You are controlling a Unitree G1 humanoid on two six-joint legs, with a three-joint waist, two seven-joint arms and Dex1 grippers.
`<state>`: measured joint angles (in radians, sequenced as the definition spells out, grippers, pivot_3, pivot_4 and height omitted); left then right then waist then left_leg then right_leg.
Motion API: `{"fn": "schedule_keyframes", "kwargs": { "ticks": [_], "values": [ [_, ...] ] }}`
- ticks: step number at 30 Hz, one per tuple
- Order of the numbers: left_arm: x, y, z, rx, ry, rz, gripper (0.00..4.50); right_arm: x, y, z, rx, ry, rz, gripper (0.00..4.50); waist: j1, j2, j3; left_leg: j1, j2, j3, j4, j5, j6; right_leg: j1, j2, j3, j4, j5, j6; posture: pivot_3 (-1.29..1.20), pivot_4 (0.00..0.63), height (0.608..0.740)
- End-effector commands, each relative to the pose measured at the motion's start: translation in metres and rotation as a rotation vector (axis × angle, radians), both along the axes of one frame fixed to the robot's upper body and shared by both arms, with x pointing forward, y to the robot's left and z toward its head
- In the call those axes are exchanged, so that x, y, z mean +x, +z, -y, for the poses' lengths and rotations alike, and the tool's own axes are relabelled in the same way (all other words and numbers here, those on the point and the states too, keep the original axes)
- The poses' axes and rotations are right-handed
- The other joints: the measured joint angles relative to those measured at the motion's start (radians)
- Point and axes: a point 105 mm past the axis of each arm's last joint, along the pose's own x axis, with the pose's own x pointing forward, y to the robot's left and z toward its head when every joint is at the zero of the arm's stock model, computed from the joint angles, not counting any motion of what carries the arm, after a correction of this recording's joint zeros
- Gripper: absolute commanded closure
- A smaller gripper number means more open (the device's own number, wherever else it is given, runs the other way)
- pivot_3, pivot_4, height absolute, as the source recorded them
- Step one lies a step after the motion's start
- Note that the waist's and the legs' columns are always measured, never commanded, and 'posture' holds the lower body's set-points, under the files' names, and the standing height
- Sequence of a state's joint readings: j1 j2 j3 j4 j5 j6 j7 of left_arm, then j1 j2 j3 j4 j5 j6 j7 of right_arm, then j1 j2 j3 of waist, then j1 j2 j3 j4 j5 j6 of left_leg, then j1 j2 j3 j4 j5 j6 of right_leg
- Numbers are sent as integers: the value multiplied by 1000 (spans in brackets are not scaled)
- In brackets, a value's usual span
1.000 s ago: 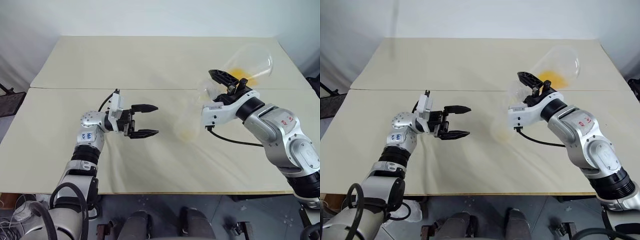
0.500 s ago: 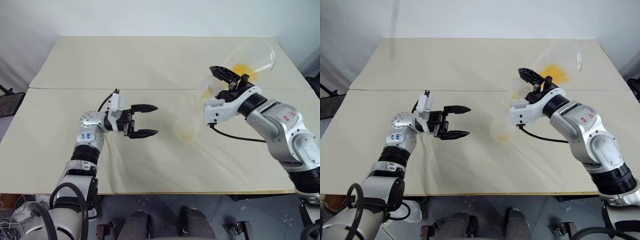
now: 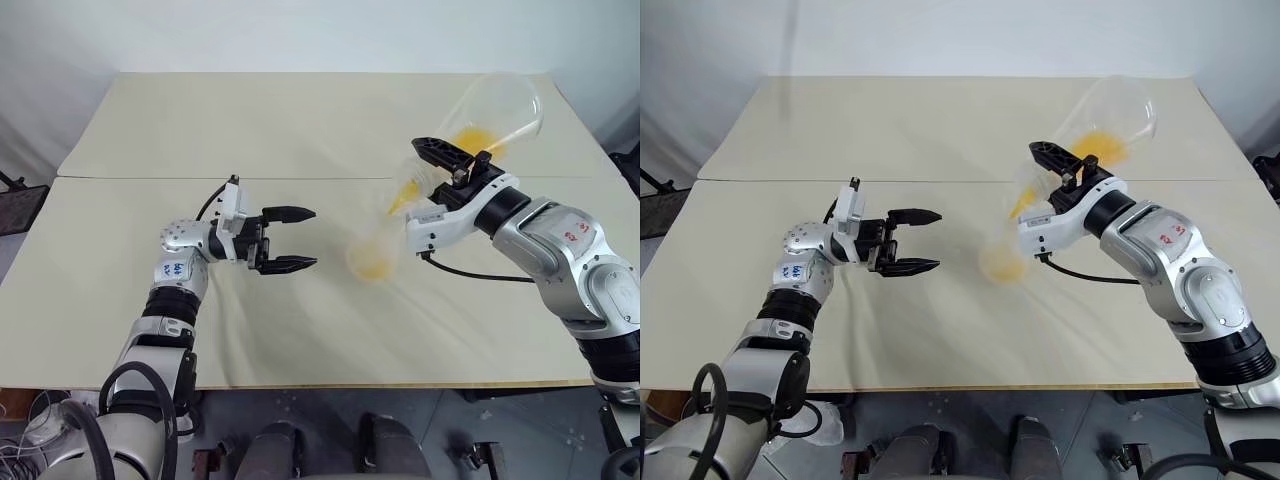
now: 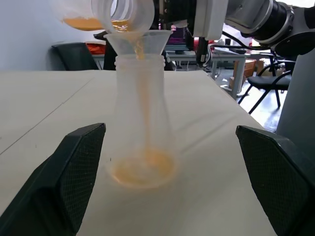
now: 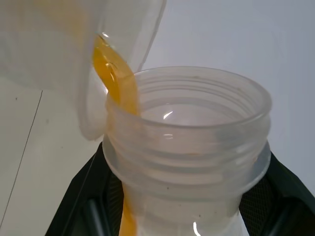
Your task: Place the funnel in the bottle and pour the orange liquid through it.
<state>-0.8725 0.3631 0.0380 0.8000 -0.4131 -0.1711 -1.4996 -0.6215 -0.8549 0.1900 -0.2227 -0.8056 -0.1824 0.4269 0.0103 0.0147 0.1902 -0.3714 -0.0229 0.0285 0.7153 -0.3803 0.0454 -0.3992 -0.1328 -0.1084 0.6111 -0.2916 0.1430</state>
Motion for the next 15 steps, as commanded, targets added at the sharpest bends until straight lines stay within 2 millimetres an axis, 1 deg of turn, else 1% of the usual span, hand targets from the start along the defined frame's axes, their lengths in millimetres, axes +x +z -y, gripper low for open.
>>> {"fn": "schedule_keyframes", "kwargs": {
  "ticks": [1,15],
  "values": [
    [1,10,-2,9,-8,52,0,-6,27,5,-6,-3,107,1978,0,0,0,0,0,0,0,0,0,0,0,0,0,0,0,0,150,740],
    [1,8,-4,29,-9,50,0,-3,30,4,-50,18,126,1978,-12,0,0,0,0,0,0,0,0,0,0,0,0,0,0,0,150,740]
  ]
}}
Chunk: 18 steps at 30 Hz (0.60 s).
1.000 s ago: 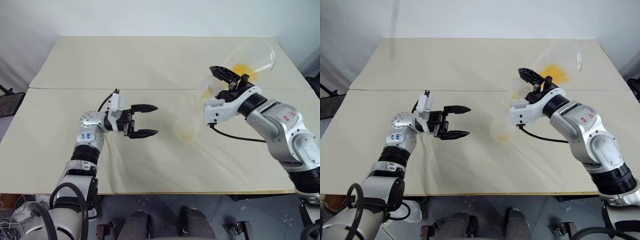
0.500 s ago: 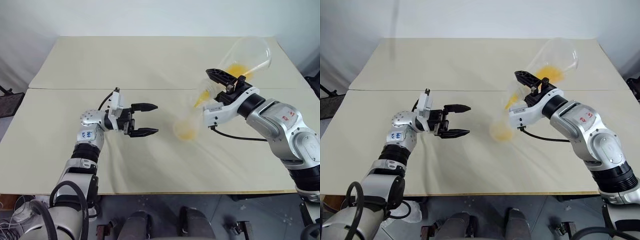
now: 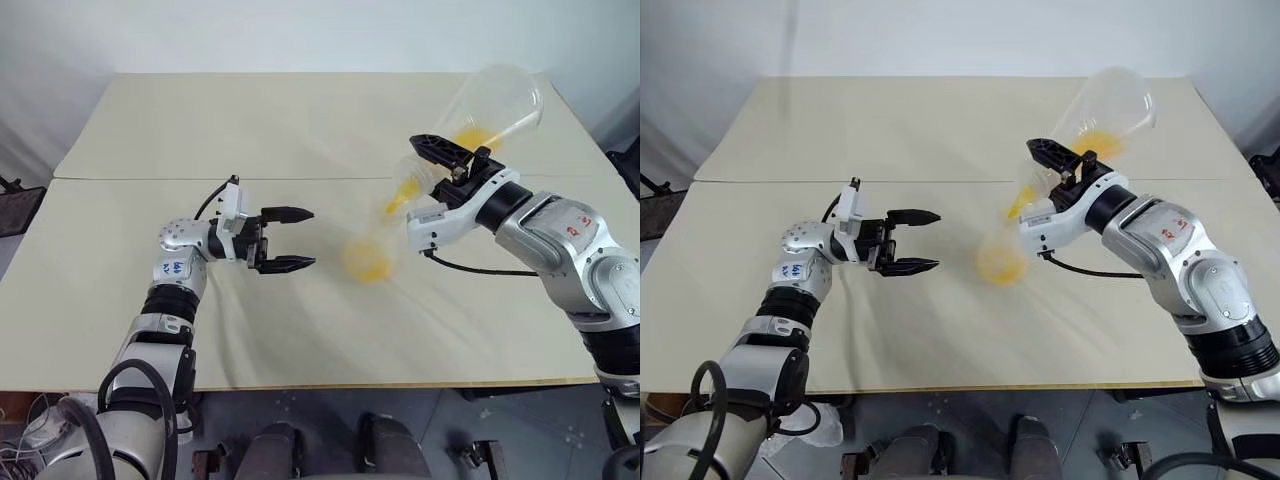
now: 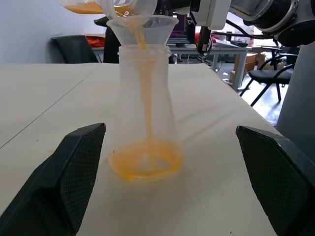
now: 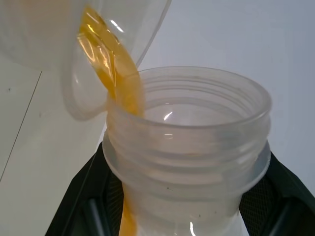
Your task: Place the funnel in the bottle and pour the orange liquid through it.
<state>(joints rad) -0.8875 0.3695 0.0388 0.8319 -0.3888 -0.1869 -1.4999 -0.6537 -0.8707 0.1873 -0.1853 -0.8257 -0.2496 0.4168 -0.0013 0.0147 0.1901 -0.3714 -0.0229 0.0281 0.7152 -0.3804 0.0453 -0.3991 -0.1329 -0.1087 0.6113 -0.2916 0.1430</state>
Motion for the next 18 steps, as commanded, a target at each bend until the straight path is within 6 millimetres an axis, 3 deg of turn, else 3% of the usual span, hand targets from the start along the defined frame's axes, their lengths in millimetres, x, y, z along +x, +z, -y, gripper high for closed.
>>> {"fn": "schedule_keyframes", "kwargs": {
  "ticks": [1,18],
  "values": [
    [-2,10,-2,4,-24,49,0,-5,26,4,1,6,103,1978,-1,0,0,0,0,0,0,0,0,0,0,0,0,0,0,0,150,740],
    [-3,9,-3,10,-26,51,0,-6,25,-2,-50,53,108,1978,-1,0,0,0,0,0,0,0,0,0,0,0,0,0,0,0,150,740]
  ]
}}
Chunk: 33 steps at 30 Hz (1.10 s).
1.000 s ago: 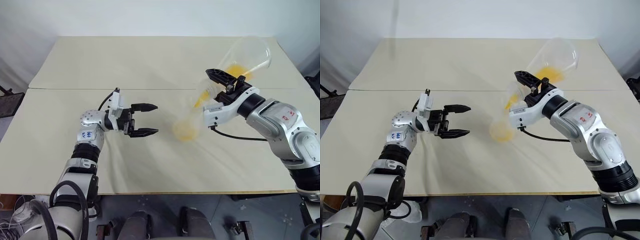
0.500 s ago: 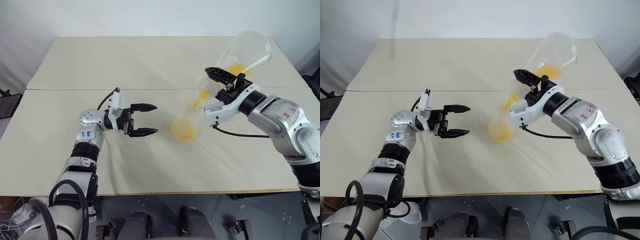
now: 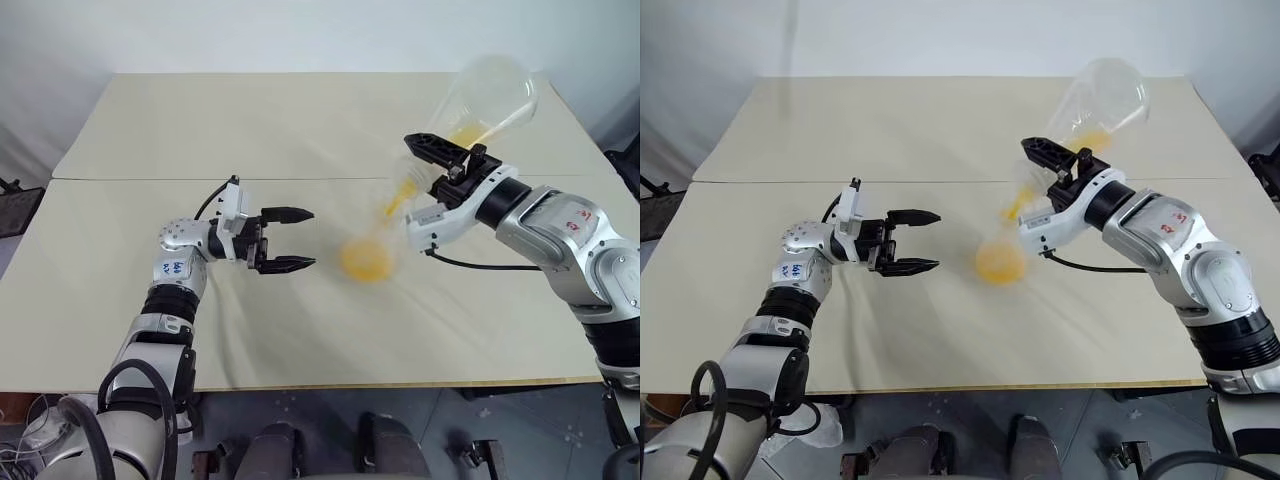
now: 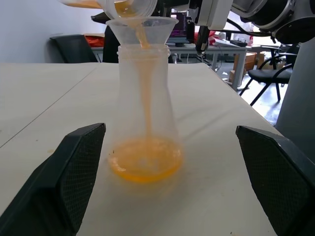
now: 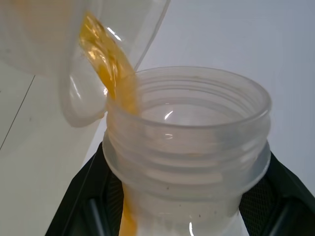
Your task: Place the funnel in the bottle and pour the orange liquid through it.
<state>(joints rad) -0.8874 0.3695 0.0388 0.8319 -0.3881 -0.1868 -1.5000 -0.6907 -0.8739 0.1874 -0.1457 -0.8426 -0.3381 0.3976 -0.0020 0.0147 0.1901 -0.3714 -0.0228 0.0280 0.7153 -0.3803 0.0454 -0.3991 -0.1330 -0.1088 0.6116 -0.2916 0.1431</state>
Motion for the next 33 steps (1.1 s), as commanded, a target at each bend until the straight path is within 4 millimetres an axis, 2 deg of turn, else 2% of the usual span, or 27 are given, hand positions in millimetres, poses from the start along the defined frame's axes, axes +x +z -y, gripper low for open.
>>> {"fn": "schedule_keyframes", "kwargs": {
  "ticks": [1,16,33],
  "values": [
    [-2,9,-3,10,-26,52,0,-6,21,2,1,9,80,1978,0,0,0,0,0,0,0,0,0,0,0,0,0,0,0,0,150,740],
    [-2,14,-10,49,-25,68,0,-4,21,0,-23,31,81,1978,0,0,0,0,0,0,0,0,0,0,0,0,0,0,0,0,150,740],
    [-2,11,-9,44,-26,65,0,-4,19,-1,-56,48,82,1978,-1,0,0,0,0,0,0,0,0,0,0,0,0,0,0,0,150,740]
  ]
}}
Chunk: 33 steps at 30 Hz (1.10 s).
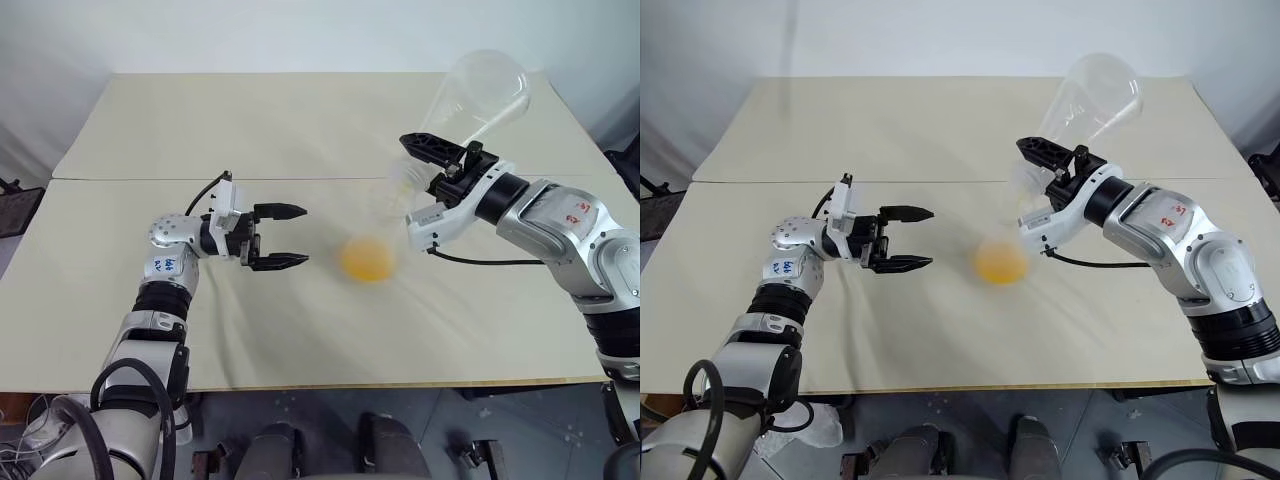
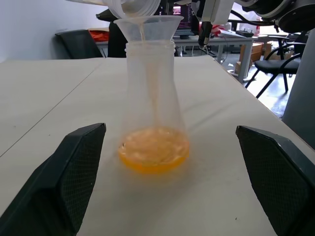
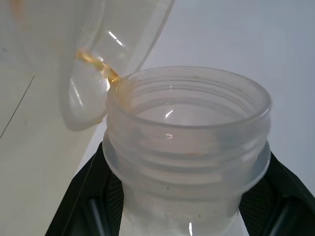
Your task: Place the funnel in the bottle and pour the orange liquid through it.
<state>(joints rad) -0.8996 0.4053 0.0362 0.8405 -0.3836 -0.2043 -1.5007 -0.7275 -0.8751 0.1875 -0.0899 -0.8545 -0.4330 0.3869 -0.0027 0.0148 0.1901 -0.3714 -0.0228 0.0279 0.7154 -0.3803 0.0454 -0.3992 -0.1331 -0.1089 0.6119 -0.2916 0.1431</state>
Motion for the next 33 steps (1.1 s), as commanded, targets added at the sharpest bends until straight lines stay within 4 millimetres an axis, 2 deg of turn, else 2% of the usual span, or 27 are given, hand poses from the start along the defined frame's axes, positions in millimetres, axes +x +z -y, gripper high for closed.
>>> {"fn": "schedule_keyframes", "kwargs": {
  "ticks": [1,14,19,24,27,31,33],
  "values": [
    [-5,7,1,15,-51,37,0,-6,19,1,-8,11,79,1978,0,0,0,0,0,0,0,0,0,0,0,0,0,0,0,0,150,740],
    [-3,6,3,12,-49,37,0,-5,20,-1,-63,33,97,1978,0,0,0,0,0,0,0,0,0,0,0,0,0,0,0,0,150,740],
    [-3,6,3,8,-46,38,0,-4,21,2,-17,25,84,1978,0,0,0,0,0,0,0,0,0,0,0,0,0,0,0,0,150,740],
    [-3,5,4,2,-38,45,0,-5,32,7,280,8,5,1978,0,0,0,0,0,0,0,0,0,0,0,0,1,0,0,0,150,740],
    [-4,4,5,-2,-34,48,0,-8,34,5,375,23,-44,1978,0,0,0,0,0,0,0,0,0,0,0,-1,1,0,0,0,150,740],
    [-3,5,6,-24,-14,53,0,-13,45,15,733,27,-150,1978,0,0,0,0,0,-1,1,0,0,0,0,-1,1,0,0,0,150,740],
    [-5,5,6,-28,-13,52,0,-14,50,31,968,14,-220,1978,1,0,0,0,0,-2,1,0,0,0,0,-2,3,0,0,0,150,740]
  ]
}}
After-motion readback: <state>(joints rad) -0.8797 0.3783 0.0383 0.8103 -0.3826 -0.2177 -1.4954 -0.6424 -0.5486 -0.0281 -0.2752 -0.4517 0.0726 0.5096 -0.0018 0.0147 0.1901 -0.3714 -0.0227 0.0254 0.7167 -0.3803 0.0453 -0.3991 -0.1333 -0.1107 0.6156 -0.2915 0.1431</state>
